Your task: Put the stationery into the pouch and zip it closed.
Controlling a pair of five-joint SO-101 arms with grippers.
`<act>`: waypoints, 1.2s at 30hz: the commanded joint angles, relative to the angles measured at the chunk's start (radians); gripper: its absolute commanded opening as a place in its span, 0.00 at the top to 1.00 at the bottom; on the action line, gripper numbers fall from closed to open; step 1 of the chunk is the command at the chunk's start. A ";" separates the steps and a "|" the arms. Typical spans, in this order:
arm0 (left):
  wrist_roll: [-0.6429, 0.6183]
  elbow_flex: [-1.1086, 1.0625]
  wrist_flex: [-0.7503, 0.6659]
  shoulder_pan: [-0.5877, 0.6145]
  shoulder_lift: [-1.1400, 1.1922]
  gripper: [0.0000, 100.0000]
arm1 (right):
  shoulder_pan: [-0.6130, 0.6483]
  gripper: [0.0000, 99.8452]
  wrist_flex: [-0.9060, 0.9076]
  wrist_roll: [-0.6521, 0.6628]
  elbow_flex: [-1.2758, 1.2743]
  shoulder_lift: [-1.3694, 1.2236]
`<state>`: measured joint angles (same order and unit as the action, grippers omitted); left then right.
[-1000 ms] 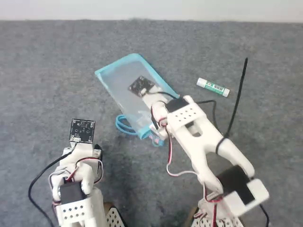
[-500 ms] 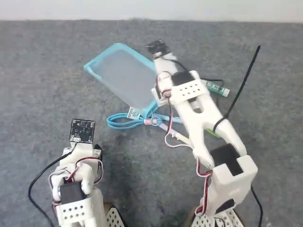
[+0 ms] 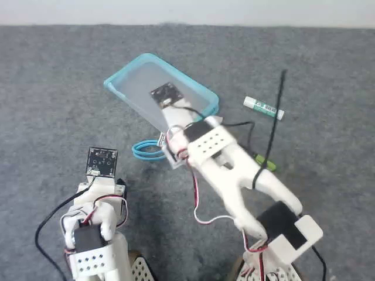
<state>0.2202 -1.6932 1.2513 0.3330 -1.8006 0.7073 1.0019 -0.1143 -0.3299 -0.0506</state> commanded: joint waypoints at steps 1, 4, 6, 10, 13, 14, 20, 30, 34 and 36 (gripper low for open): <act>0.009 0.008 -0.037 0.005 -0.017 0.86 | 0.015 0.74 -0.050 -0.149 0.002 0.073; 0.009 0.008 -0.037 0.005 -0.017 0.86 | 0.010 0.74 -0.050 -0.262 0.000 0.071; 0.009 0.008 -0.037 0.005 -0.017 0.86 | 0.008 0.74 -0.050 -0.315 0.000 0.062; 0.009 0.008 -0.038 0.005 -0.017 0.86 | -0.008 0.74 -0.065 -0.382 0.008 -0.018; 0.009 0.008 -0.038 0.005 -0.017 0.86 | -0.036 0.74 -0.093 -0.440 0.011 -0.064; 0.009 0.008 -0.038 0.005 -0.017 0.86 | -0.048 0.74 -0.094 -0.459 0.020 -0.073; 0.009 0.008 -0.038 0.005 -0.017 0.86 | -0.119 0.74 -0.097 -0.526 0.044 -0.084; 0.009 0.008 -0.038 0.005 -0.017 0.86 | -0.111 0.74 -0.165 -0.574 0.051 -0.085; 0.009 0.008 -0.038 0.005 -0.017 0.86 | -0.113 0.74 -0.211 -0.612 0.046 -0.087; 0.009 0.008 -0.038 0.005 -0.017 0.86 | -0.114 0.75 -0.194 -0.612 0.044 -0.088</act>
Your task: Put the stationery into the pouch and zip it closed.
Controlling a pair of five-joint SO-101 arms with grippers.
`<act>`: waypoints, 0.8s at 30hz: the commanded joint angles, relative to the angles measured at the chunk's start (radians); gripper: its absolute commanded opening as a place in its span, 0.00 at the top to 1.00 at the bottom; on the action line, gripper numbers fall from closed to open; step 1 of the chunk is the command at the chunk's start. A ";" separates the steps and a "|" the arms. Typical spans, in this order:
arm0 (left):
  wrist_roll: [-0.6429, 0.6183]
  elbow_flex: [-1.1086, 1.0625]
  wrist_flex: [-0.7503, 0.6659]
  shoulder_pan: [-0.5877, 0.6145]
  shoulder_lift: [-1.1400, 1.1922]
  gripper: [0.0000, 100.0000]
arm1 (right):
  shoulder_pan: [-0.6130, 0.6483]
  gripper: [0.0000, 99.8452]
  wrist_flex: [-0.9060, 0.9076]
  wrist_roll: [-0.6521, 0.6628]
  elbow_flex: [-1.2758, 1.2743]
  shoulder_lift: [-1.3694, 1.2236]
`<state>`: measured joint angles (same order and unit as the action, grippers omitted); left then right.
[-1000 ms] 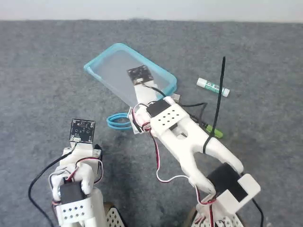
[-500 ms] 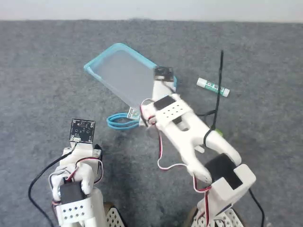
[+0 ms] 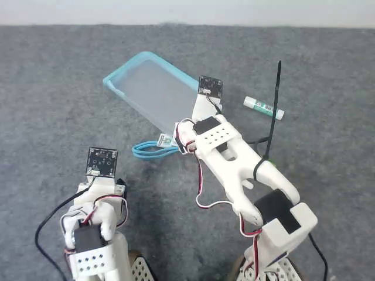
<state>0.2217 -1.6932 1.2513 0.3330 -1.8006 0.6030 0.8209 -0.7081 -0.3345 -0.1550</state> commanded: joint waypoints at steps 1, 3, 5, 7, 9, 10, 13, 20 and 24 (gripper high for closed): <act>0.008 0.008 -0.038 0.005 -0.017 0.86 | -0.010 0.77 0.001 -0.018 0.049 0.010; 0.008 0.008 -0.038 0.005 -0.017 0.86 | -0.013 0.85 0.005 -0.018 0.051 -0.013; 0.008 0.008 -0.038 0.005 -0.017 0.86 | -0.021 0.93 0.004 -0.015 0.055 -0.045; 0.008 0.008 -0.038 0.005 -0.017 0.86 | -0.039 0.98 0.002 0.015 0.057 -0.070; 0.008 0.008 -0.038 0.005 -0.017 0.86 | -0.061 0.98 0.005 0.028 0.057 -0.085; 0.008 0.008 -0.038 0.005 -0.017 0.86 | -0.073 0.99 0.013 0.031 0.055 -0.085; 0.008 0.008 -0.038 0.005 -0.017 0.86 | -0.111 0.99 0.058 0.031 0.066 -0.074; 0.008 0.008 -0.038 0.005 -0.017 0.86 | -0.101 0.99 0.308 0.229 0.262 0.047; 0.008 0.008 -0.038 0.005 -0.017 0.86 | -0.084 0.99 0.513 0.477 0.417 0.064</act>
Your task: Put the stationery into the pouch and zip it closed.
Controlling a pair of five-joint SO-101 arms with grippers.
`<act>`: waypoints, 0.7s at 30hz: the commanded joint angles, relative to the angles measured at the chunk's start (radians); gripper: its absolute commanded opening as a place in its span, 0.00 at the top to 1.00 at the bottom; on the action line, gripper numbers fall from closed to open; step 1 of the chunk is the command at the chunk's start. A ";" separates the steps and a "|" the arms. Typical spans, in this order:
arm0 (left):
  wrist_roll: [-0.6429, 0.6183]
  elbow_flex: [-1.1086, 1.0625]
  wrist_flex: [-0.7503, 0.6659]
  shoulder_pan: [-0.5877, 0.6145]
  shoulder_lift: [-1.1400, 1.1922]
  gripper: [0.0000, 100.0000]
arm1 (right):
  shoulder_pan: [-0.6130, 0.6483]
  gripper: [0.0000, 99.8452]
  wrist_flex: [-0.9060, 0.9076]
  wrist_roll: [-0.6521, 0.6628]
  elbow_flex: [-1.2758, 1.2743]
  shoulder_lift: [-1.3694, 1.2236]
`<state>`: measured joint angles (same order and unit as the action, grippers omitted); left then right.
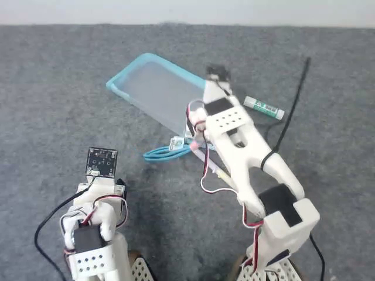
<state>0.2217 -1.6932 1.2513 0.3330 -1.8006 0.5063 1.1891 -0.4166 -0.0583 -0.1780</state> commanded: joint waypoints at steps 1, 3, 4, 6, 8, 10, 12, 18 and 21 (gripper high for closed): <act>0.008 0.008 -0.038 0.005 -0.017 0.86 | 0.013 0.99 0.199 0.250 0.169 0.084; 0.008 0.008 -0.038 0.005 -0.017 0.86 | 0.008 0.99 0.288 0.384 0.199 0.070; 0.008 0.008 -0.038 0.005 -0.017 0.86 | 0.008 0.99 0.320 0.453 0.203 0.062; 0.008 0.008 -0.038 0.005 -0.017 0.86 | 0.007 0.99 0.369 0.577 0.199 0.045; 0.008 0.008 -0.038 0.005 -0.017 0.86 | 0.012 0.99 0.417 0.686 0.198 0.021; 0.008 0.008 -0.038 0.005 -0.017 0.86 | 0.013 0.98 0.473 0.770 0.204 -0.008; 0.008 0.008 -0.038 0.005 -0.017 0.86 | 0.013 0.98 0.519 0.844 0.204 -0.039; 0.008 0.008 -0.038 0.005 -0.017 0.86 | 0.007 0.98 0.541 0.913 0.206 -0.145; 0.008 0.008 -0.038 0.005 -0.017 0.86 | 0.012 0.98 0.467 0.842 0.204 -0.133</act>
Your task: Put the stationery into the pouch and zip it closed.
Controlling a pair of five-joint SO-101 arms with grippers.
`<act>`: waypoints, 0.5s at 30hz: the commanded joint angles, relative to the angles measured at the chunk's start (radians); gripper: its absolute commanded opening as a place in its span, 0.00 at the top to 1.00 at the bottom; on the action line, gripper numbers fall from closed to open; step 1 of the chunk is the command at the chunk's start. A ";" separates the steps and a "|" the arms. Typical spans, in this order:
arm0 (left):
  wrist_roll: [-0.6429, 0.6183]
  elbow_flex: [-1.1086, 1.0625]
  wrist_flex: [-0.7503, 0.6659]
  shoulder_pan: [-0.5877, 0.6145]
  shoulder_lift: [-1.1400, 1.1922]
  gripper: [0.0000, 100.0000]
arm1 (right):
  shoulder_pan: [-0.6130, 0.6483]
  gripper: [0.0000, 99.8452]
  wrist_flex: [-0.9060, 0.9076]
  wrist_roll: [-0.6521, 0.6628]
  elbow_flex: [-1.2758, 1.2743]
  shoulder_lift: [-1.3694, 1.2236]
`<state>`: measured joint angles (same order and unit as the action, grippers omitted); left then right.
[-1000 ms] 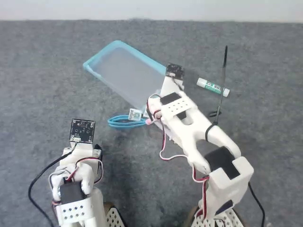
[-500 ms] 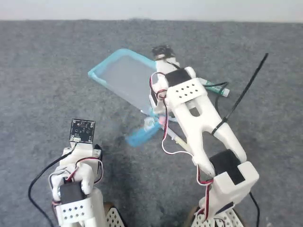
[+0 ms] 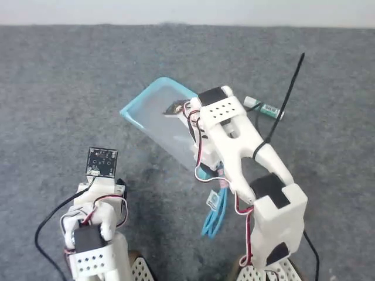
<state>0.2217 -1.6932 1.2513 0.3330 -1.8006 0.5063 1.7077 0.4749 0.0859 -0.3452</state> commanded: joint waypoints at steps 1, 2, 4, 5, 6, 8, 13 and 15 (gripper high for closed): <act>0.008 0.008 -0.038 0.005 -0.017 0.86 | 0.013 0.98 -0.090 -0.081 0.058 0.051; 0.008 0.008 -0.038 0.005 -0.017 0.86 | 0.015 0.98 -0.128 -0.107 0.057 0.070; 0.008 0.008 -0.038 0.005 -0.017 0.86 | 0.028 0.95 -0.183 -0.146 0.054 0.108; 0.008 0.008 -0.038 0.005 -0.017 0.86 | 0.038 0.92 -0.203 -0.161 0.046 0.125; 0.008 0.008 -0.038 0.005 -0.017 0.86 | 0.045 0.89 -0.220 -0.178 0.031 0.142; 0.008 0.008 -0.038 0.005 -0.017 0.86 | 0.070 0.83 -0.251 -0.199 -0.008 0.176; 0.008 0.008 -0.038 0.005 -0.017 0.86 | 0.079 0.83 -0.325 -0.256 -0.153 0.288; 0.009 0.008 -0.038 0.005 -0.017 0.86 | 0.077 0.83 -0.397 -0.285 -0.242 0.351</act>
<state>0.2217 -1.6932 1.2513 0.3330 -1.8006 0.5769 1.3963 0.2371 -0.0829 -0.1335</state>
